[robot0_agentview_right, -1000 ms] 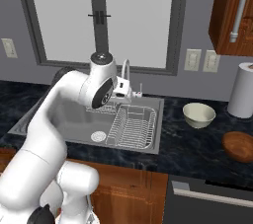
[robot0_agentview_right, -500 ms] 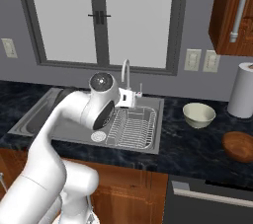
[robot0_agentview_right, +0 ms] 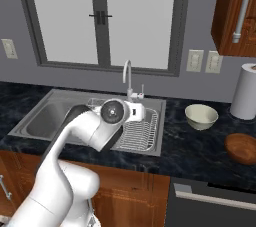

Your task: Rinse each bowl for a few seconds and place them down in the sink or on the counter.

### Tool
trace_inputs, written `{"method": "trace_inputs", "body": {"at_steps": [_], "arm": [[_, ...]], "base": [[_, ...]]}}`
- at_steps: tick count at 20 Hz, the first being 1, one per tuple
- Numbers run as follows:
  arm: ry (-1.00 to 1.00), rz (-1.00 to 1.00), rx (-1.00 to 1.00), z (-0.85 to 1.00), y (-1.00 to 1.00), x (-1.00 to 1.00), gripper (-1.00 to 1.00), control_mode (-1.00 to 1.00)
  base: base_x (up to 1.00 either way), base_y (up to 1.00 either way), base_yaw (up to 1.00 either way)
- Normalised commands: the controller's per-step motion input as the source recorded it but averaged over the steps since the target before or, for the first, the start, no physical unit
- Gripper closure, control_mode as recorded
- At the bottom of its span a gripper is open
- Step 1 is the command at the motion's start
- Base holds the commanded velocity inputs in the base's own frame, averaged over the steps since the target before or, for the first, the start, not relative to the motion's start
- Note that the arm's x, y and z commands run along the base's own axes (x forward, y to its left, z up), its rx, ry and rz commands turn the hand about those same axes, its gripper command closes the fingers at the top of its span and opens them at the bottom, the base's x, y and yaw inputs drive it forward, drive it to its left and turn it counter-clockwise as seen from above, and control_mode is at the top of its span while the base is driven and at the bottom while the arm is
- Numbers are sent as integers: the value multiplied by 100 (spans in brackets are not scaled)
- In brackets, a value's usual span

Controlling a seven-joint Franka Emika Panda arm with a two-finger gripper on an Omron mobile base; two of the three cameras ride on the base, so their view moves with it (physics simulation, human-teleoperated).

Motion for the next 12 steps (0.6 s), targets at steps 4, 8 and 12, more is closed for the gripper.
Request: {"method": "trace_inputs", "body": {"at_steps": [4,8,12], "arm": [[-25,6,1,-5,-4,11,-100,-100],[-16,1,0,0,0,18,-100,-100],[-6,0,1,0,5,30,-100,-100]], "base": [[0,0,0],[0,0,0],[0,0,0]]}}
